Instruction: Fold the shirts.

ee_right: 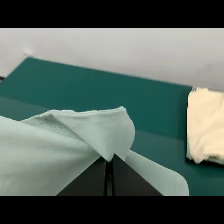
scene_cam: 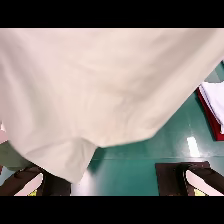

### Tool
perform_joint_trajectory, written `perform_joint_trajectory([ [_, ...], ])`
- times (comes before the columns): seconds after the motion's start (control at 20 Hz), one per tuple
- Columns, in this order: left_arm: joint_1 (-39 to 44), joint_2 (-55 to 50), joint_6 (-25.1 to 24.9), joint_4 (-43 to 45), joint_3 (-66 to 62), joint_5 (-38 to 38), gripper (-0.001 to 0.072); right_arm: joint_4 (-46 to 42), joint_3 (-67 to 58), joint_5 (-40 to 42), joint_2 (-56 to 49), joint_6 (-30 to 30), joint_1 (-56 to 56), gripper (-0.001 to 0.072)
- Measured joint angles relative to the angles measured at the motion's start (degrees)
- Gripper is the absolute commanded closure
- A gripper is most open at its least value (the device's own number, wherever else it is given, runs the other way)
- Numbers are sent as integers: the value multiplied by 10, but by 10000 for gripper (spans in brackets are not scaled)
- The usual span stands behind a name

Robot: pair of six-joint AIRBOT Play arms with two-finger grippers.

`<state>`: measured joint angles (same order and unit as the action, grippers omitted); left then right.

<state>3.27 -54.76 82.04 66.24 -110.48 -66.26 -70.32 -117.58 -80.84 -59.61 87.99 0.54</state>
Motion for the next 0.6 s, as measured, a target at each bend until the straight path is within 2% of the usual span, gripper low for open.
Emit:
perform_joint_trajectory([
  [0.15,0,-83,2,4,63,-32,682,-4,83,-16,-62,9,0,695],
  [0.4,0,-238,4,3,150,-18,679,0,173,15,-186,14,0,690],
  [0.45,0,-261,4,2,157,-15,546,-1,177,23,-210,15,0,627],
  [0.5,0,-280,4,1,162,-12,214,0,176,32,-229,15,0,439],
  [0.55,-2,-291,4,0,165,-8,160,6,170,39,-246,15,2,408],
  [0.6,-6,-301,5,0,166,-9,169,13,161,40,-263,15,4,408],
])
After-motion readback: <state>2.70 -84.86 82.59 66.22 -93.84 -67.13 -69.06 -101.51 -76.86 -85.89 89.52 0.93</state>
